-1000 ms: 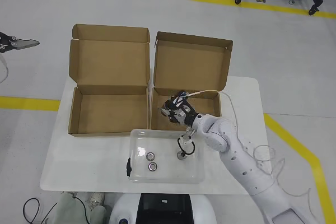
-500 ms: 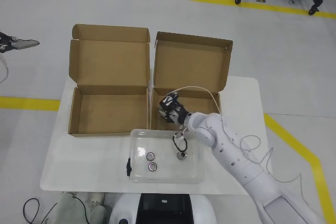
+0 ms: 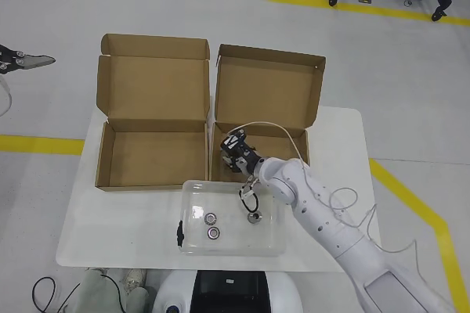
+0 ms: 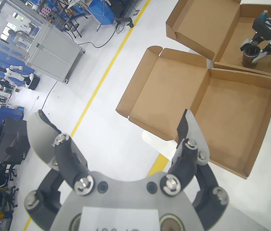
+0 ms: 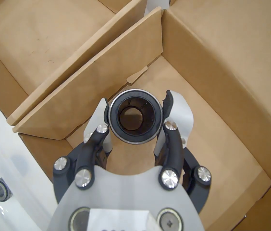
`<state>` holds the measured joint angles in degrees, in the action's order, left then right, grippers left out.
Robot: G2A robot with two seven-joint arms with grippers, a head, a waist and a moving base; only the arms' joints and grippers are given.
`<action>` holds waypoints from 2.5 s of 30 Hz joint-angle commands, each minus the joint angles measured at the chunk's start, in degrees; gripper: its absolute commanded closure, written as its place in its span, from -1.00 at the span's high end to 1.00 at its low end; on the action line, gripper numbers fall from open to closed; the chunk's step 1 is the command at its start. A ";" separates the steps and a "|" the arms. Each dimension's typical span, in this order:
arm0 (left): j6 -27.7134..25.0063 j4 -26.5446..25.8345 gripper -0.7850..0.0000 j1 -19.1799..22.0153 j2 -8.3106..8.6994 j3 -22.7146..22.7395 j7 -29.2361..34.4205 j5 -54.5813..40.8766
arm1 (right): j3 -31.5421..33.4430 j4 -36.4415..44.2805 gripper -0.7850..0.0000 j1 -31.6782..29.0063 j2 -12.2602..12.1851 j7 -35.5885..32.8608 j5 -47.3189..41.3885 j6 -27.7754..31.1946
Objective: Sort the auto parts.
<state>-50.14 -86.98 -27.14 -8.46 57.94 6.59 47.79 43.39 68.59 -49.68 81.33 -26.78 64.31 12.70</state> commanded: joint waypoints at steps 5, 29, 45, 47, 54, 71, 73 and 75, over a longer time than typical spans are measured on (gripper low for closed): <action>0.00 0.00 1.00 0.00 0.00 0.00 0.00 0.00 | 1.24 1.88 0.02 -0.91 -0.25 -0.38 0.58 0.24; 0.00 0.00 1.00 0.00 0.00 0.00 0.00 0.00 | 12.23 34.07 -0.11 -20.59 -6.73 -6.34 6.71 22.43; 0.00 0.00 1.00 0.00 0.00 0.00 0.00 0.00 | 16.61 42.07 -0.11 -32.96 -10.30 -13.11 14.39 27.65; 0.00 0.00 1.00 0.00 0.00 0.00 0.00 0.00 | 16.82 42.50 -0.11 -33.65 -10.51 -14.52 14.90 26.82; 0.00 0.00 1.00 0.00 0.00 0.00 0.00 0.00 | 16.64 41.71 -0.10 -33.50 -10.84 -19.07 13.64 25.08; 0.00 0.00 1.00 0.00 0.00 0.00 0.00 0.00 | 11.95 36.29 0.11 -28.31 -10.56 -28.03 11.02 21.68; 0.00 0.00 1.00 0.00 0.00 0.00 0.00 0.00 | 11.75 36.00 0.09 -28.05 -10.59 -28.42 10.68 21.40; 0.00 0.00 1.00 0.00 0.00 0.00 0.00 0.00 | 11.61 35.69 0.08 -27.85 -10.64 -28.67 10.47 21.24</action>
<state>-50.14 -86.98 -27.14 -8.46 57.94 6.59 47.79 55.04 104.42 -77.61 70.71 -55.33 74.85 34.00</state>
